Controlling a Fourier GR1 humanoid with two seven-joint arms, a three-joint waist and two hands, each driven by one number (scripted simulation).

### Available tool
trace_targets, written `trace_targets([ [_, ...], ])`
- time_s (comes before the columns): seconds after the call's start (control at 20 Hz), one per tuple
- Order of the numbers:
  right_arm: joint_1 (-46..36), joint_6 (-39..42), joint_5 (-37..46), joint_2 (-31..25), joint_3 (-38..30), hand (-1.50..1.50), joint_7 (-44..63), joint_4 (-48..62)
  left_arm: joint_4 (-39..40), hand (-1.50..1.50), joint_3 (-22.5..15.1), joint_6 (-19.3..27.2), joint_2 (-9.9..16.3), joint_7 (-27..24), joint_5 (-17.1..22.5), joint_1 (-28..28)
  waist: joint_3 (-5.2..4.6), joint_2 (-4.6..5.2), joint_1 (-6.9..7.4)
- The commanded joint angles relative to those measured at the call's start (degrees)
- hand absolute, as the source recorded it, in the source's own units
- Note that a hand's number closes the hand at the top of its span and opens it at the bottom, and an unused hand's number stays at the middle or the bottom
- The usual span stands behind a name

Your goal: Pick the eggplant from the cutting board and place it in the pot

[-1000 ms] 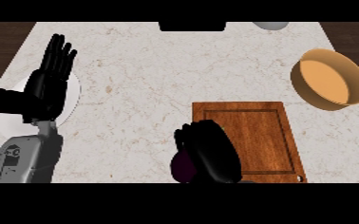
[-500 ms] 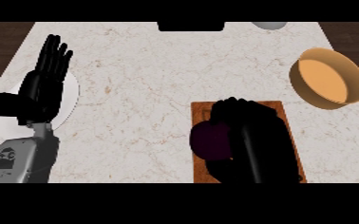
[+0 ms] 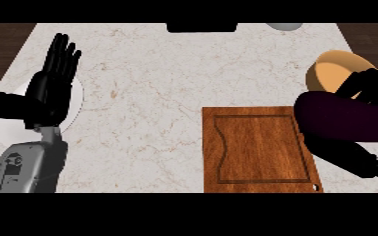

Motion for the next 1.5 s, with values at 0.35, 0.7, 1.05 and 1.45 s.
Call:
trace_targets([
  [0.35, -1.9, -4.0, -19.2, -15.9, -31.1, 1.50, -21.0, 25.5, -3.7, 0.00, 0.6, -0.7, 0.6, 3.2, 1.2, 1.0, 0.09, 0.13, 0.74],
  [0.7, -4.6, -10.5, -22.5, -21.7, -35.1, 1.50, -35.1, 45.6, 1.3, 0.00, 0.9, -3.0, -0.2, -2.5, 1.0, 1.3, 0.01, 0.21, 0.81],
  [1.05, -13.0, -20.2, -19.1, -24.5, -32.2, 1.50, -43.7, 67.7, 1.0, 0.00, -0.5, -0.9, -1.2, 0.5, -1.1, -1.4, 0.02, 0.22, 1.10],
  [1.45, -19.0, -17.6, -18.1, -28.8, -32.6, 1.50, -47.2, 90.6, -4.4, 0.00, -0.2, -2.2, -0.2, 1.9, 0.1, 1.3, 0.13, 0.51, 2.74],
])
